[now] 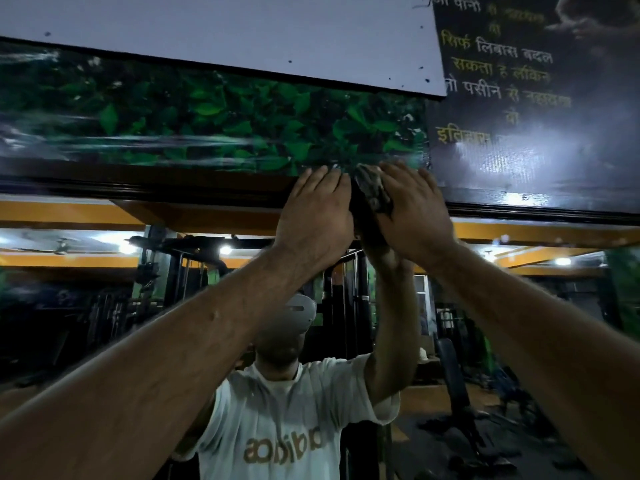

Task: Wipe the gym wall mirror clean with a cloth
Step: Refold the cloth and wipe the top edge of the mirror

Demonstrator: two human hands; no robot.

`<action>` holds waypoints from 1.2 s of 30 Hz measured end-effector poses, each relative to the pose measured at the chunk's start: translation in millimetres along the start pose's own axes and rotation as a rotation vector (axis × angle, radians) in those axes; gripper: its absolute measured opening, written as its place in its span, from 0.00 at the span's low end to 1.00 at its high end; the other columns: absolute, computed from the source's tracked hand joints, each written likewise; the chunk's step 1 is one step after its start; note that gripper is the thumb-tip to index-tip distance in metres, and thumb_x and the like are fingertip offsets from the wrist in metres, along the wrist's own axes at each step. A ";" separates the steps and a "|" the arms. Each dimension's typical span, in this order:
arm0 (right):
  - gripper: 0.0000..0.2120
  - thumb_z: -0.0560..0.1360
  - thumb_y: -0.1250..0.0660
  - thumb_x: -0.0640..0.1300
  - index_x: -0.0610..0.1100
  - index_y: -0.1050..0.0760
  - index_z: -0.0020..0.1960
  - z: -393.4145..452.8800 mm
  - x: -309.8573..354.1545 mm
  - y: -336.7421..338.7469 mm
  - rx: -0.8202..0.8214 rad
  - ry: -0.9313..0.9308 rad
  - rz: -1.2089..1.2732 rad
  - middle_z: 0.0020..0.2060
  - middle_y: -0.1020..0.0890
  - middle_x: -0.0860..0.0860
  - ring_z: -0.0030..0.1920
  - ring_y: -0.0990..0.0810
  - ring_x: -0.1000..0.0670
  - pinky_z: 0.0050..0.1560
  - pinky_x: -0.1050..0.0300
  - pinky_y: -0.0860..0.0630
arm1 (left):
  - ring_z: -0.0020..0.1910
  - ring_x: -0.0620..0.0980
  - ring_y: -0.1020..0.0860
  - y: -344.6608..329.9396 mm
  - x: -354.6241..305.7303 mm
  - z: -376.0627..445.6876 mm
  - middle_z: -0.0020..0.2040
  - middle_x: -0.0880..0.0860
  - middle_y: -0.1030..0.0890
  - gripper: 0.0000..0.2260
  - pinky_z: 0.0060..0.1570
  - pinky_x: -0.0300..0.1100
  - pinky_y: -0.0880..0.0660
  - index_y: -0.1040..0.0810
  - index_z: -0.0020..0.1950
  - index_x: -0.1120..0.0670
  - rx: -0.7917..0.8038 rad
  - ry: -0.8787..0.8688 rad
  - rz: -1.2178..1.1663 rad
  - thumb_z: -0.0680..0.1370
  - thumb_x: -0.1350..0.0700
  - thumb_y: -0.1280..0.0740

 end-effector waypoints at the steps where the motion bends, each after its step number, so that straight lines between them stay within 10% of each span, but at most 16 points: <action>1: 0.35 0.78 0.51 0.59 0.45 0.30 0.78 0.1 -11.9 0.3 -0.021 -0.011 -0.004 0.75 0.26 0.44 0.79 0.33 0.42 0.81 0.43 0.46 | 0.80 0.55 0.42 -1.9 -1.6 1.1 0.79 0.57 0.36 0.23 0.80 0.48 0.53 0.38 0.80 0.59 -0.009 -0.003 -0.002 0.84 0.54 0.45; 36: 0.33 0.79 0.51 0.58 0.47 0.31 0.79 -41.1 -160.5 31.2 -0.054 -0.067 0.023 0.74 0.26 0.43 0.78 0.33 0.40 0.80 0.40 0.46 | 0.80 0.54 0.43 -56.5 -145.5 45.9 0.80 0.56 0.36 0.23 0.80 0.49 0.54 0.38 0.80 0.59 0.013 0.084 0.021 0.85 0.54 0.48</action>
Point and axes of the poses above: each hand's wrist, its own z-axis towards the middle knuckle, its own y-axis out of the back of the hand, x = y × z, the point moved 3 cm from there along z, towards the middle knuckle
